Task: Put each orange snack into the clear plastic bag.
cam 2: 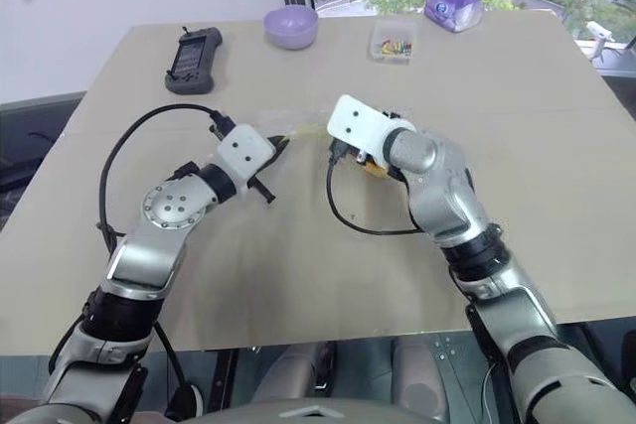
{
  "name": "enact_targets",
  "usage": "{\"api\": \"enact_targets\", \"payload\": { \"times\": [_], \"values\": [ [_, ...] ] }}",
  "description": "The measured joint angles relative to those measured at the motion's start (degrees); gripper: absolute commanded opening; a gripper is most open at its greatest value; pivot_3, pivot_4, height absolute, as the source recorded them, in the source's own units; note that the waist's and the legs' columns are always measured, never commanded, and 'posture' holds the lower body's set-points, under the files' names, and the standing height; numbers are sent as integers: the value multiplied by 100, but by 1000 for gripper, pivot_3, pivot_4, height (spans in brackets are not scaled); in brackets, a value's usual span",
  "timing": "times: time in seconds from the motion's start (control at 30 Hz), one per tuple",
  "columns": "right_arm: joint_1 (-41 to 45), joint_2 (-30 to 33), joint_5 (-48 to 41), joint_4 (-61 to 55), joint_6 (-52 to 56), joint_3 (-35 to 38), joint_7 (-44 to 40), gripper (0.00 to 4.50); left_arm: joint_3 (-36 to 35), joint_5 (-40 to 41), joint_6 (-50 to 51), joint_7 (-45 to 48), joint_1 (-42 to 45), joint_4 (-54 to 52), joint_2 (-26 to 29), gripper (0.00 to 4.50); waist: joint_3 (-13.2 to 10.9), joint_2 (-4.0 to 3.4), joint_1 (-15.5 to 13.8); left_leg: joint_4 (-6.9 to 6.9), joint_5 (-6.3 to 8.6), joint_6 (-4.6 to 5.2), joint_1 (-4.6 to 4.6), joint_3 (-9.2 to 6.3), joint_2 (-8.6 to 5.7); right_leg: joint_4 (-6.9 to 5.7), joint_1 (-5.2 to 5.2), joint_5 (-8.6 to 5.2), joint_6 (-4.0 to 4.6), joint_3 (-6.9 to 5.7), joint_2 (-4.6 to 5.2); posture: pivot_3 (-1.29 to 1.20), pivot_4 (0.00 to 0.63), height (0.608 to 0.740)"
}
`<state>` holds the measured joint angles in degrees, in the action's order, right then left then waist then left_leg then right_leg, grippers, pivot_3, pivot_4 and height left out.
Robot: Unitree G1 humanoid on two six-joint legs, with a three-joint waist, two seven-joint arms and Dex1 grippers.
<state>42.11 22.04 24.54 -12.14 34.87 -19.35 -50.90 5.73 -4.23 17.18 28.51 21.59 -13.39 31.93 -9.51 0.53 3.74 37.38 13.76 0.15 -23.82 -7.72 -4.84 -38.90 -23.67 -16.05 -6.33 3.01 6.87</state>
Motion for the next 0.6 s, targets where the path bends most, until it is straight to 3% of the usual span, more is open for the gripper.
{"api": "enact_targets", "payload": {
  "times": [0.1,0.2,0.3,0.4,0.43,0.6],
  "values": [
    [-124,147,-503,-302,508,333,-341,2541,-140,11,-246,9,-113,180,21,0,0,0,17,0,0,0,2,1,2,-3,0,0,0,1,-1,0,150,740],
    [-94,-237,-1090,-506,1243,761,-329,2541,-142,52,-406,28,-156,289,2,0,0,0,17,0,0,0,2,-1,5,-5,-1,0,0,1,-3,0,150,740],
    [102,-1041,-1660,-501,2169,1277,-15,1762,-141,104,-529,51,-158,323,-48,0,1,1,15,0,0,0,2,-3,7,-6,-1,0,0,1,-1,0,150,740],
    [342,-1877,-2228,-337,2928,1766,450,329,-124,101,-633,49,-167,373,-99,0,3,2,10,0,0,0,2,-4,6,-6,-1,0,1,0,0,0,150,740],
    [386,-2047,-2387,-218,3094,1834,634,45,-119,101,-645,49,-171,388,-113,0,3,2,7,1,0,0,2,-4,4,-6,-1,0,1,0,2,0,150,740],
    [478,-2218,-2707,431,3024,1938,1168,45,-121,103,-646,49,-184,388,-163,0,3,2,-10,2,0,0,2,-5,1,-6,-1,0,1,-1,5,0,150,740]
  ]
}}
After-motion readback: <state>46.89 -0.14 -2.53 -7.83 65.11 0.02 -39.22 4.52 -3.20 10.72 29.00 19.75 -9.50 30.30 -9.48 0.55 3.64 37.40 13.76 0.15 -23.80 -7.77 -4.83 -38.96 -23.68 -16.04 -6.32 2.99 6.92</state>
